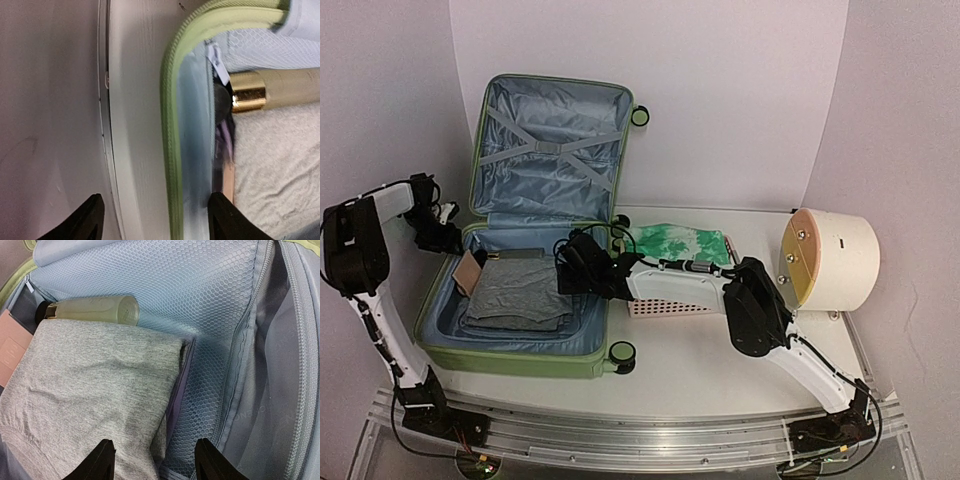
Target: Open, take out, and arrange the luggage
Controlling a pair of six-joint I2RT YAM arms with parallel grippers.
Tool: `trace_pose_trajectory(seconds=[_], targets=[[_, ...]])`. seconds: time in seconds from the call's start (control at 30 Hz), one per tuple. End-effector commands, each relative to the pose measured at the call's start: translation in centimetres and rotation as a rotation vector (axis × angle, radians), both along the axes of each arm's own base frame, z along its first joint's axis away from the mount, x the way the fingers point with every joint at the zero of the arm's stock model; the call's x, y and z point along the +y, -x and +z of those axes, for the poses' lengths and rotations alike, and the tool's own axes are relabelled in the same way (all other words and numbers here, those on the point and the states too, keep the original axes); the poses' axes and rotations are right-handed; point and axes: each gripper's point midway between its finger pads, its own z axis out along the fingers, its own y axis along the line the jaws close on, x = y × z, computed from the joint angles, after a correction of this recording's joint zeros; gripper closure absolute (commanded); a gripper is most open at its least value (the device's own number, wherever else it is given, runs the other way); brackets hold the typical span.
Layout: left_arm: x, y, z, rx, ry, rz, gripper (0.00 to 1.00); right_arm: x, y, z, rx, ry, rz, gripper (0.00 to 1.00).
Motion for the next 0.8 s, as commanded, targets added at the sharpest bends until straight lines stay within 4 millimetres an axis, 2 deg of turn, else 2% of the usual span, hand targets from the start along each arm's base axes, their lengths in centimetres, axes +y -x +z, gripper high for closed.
trace_pose_trajectory(seconds=[0.0, 0.03, 0.07, 0.17, 0.23, 0.43, 0.57, 0.67, 0.77], targets=[[-0.7, -0.5, -2.5, 0.018, 0.031, -0.017, 0.4, -3.5, -2.4, 0.8, -0.017, 0.072, -0.074, 0.44], [-1.0, -0.6, -2.7, 0.017, 0.049, -0.024, 0.46, -3.6, -2.4, 0.6, -0.014, 0.077, -0.077, 0.44], [-1.4, -0.7, -2.9, 0.015, 0.068, -0.035, 0.56, -3.9, -2.6, 0.5, -0.012, 0.08, -0.083, 0.44], [-4.3, -1.3, -2.9, -0.016, 0.196, -0.101, 0.87, -5.8, -3.2, 0.3, 0.001, 0.1, -0.121, 0.43], [-5.5, -1.6, -3.0, -0.023, 0.22, -0.127, 0.98, -6.9, -3.5, 0.0, 0.005, 0.119, -0.138, 0.43], [-11.6, -2.5, -3.2, -0.032, 0.272, -0.248, 1.0, -11.0, -4.3, 0.0, 0.02, 0.169, -0.194, 0.43], [-14.2, -3.7, -2.5, -0.048, 0.32, -0.265, 1.0, -13.3, -4.9, -0.1, 0.039, 0.19, -0.213, 0.43], [-15.7, -4.2, -2.6, -0.048, 0.332, -0.291, 1.0, -14.3, -5.6, 0.6, 0.046, 0.18, -0.215, 0.43], [-16.3, -4.1, -3.0, -0.03, 0.367, -0.288, 1.0, -13.5, -6.0, 1.5, 0.045, 0.156, -0.155, 0.43]])
